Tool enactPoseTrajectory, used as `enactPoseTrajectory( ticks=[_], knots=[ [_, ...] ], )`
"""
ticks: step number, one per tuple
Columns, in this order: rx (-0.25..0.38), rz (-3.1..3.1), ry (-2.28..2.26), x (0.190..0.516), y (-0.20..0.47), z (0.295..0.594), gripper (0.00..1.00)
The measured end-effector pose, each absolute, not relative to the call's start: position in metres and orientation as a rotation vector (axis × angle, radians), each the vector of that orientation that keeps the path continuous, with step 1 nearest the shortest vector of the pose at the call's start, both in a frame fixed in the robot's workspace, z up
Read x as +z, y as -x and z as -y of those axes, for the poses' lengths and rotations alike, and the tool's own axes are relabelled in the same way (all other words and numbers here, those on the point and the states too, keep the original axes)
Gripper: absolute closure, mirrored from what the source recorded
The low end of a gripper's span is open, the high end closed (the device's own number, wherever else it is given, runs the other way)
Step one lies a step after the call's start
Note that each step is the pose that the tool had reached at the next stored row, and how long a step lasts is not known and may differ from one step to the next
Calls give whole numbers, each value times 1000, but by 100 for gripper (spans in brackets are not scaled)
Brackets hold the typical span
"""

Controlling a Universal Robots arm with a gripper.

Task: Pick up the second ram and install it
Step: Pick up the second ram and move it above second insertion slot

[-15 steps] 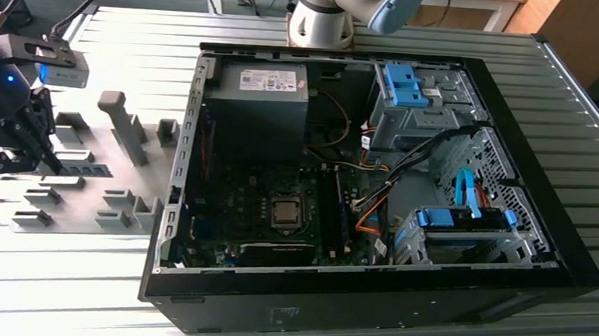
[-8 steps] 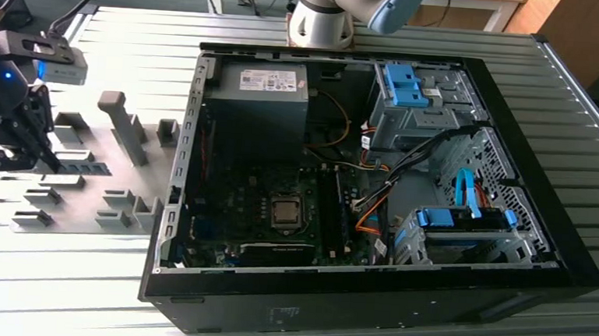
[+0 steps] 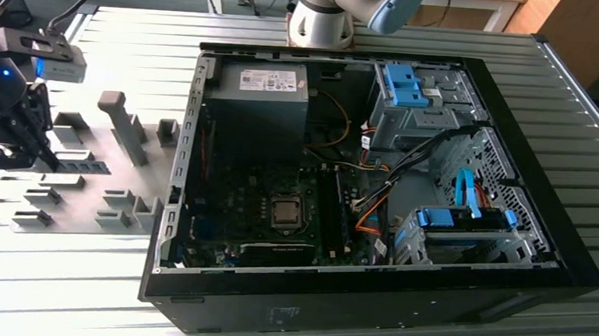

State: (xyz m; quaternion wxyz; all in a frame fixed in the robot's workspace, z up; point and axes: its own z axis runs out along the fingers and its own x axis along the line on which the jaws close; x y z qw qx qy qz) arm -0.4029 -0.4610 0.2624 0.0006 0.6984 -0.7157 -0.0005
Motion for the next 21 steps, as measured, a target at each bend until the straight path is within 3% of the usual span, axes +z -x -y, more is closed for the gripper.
enactPoseTrajectory(
  ticks=[21],
  knots=[
    [-1, 2247, -2193, 271, 403, 461, 86]
  ],
)
